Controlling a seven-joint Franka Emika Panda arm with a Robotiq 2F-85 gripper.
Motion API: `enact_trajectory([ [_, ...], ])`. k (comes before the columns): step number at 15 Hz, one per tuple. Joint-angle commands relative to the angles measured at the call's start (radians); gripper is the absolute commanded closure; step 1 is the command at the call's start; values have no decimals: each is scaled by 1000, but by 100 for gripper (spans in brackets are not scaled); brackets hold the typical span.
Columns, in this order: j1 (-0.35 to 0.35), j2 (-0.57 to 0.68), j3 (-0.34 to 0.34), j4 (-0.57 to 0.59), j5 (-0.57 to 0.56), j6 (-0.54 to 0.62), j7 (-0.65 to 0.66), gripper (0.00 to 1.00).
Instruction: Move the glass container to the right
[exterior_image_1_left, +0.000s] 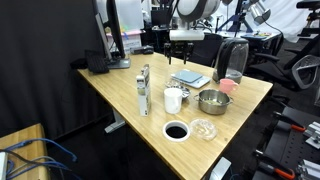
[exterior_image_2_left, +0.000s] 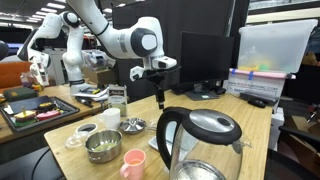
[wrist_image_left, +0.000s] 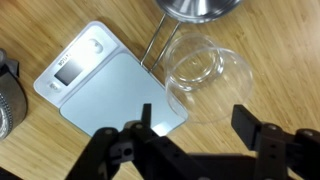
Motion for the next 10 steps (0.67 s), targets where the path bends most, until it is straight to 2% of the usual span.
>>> enact_trajectory([
  [1,-19,-111,26,-60,8,26,-39,0],
  [2,-16,-53,18,-6,-5,-1,-6,6],
  [3,-18,-80,24,-15,-5,-2,-11,0],
  [10,-20,-101,29,-45,-5,1,-13,0],
])
